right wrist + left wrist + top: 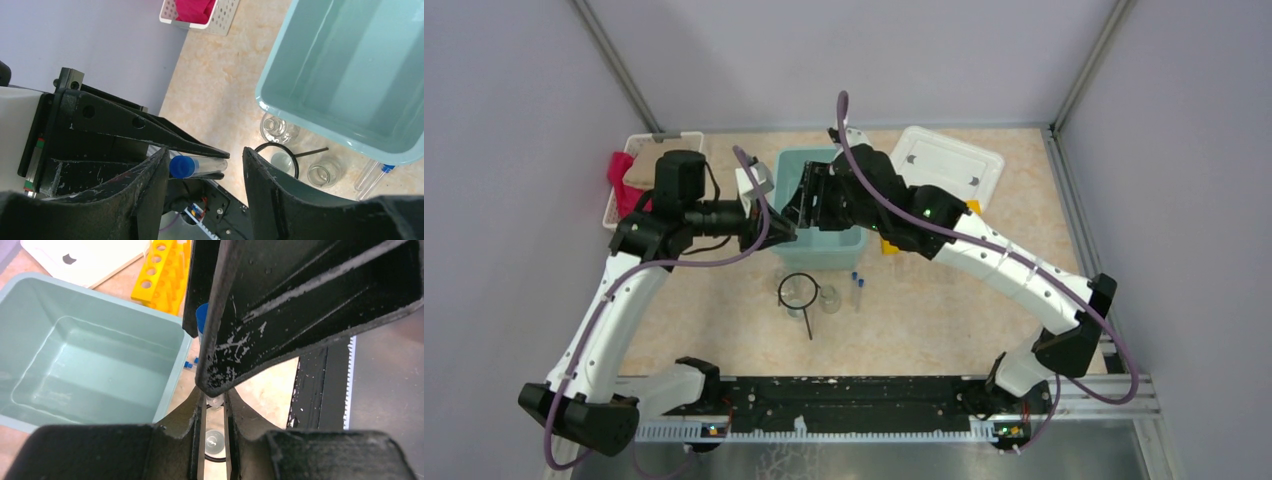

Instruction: Organize the chemistry lab equipment

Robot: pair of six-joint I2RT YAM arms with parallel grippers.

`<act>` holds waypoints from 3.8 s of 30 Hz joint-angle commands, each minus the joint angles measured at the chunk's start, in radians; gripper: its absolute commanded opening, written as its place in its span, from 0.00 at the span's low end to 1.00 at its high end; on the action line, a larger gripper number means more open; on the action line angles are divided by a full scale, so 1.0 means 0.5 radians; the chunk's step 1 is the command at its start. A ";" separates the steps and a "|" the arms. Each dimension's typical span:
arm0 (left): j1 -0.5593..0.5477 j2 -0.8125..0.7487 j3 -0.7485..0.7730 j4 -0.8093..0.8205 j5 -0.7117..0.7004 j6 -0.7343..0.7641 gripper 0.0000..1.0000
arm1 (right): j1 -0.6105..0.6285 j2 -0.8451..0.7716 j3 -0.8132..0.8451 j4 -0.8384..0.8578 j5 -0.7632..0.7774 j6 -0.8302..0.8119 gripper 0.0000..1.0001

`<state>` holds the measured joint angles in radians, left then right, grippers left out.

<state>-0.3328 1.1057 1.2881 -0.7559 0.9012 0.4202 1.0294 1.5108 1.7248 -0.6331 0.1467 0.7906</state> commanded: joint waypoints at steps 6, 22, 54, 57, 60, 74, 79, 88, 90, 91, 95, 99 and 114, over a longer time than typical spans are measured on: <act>-0.044 -0.010 0.035 -0.061 -0.071 0.137 0.00 | 0.002 0.044 0.149 0.014 -0.105 -0.075 0.42; -0.078 0.002 0.017 -0.105 -0.145 0.206 0.00 | 0.000 0.096 0.229 -0.110 -0.088 -0.170 0.26; -0.074 0.180 0.141 0.069 -0.717 -0.487 0.99 | -0.727 -0.707 -1.318 -0.153 0.944 -0.339 0.00; -0.076 0.178 0.123 0.055 -0.747 -0.483 0.99 | -0.746 -0.620 -1.402 -0.042 0.961 -0.314 0.00; -0.076 0.163 0.099 0.060 -0.759 -0.473 0.99 | -0.765 -0.516 -1.440 0.069 0.962 -0.309 0.00; -0.074 0.187 0.142 0.022 -0.742 -0.479 0.99 | -0.846 -0.266 -1.531 0.465 0.863 -0.346 0.00; -0.073 0.185 0.153 0.018 -0.753 -0.469 0.99 | -0.868 -0.219 -1.532 0.478 0.859 -0.345 0.00; -0.073 0.197 0.206 0.009 -0.735 -0.478 0.99 | -0.897 -0.192 -1.616 0.526 0.818 -0.332 0.00; -0.074 0.194 0.205 0.008 -0.735 -0.478 0.99 | -0.901 -0.185 -1.629 0.538 0.810 -0.332 0.00; -0.074 0.195 0.206 0.006 -0.737 -0.478 0.99 | -0.903 -0.182 -1.634 0.541 0.808 -0.333 0.00; -0.071 0.191 0.203 0.008 -0.741 -0.477 0.99 | -0.902 -0.176 -1.644 0.547 0.799 -0.330 0.00; -0.073 0.188 0.204 0.012 -0.742 -0.478 0.99 | -0.902 -0.190 -1.653 0.544 0.783 -0.325 0.00; -0.072 0.177 0.188 0.038 -0.747 -0.488 0.99 | -0.903 -0.250 -1.745 0.566 0.749 -0.341 0.00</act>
<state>-0.3649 1.1995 1.3617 -0.7437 0.5270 0.1936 0.5877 1.4055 0.8635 -0.3801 0.5308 0.6231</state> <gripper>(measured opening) 0.988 0.069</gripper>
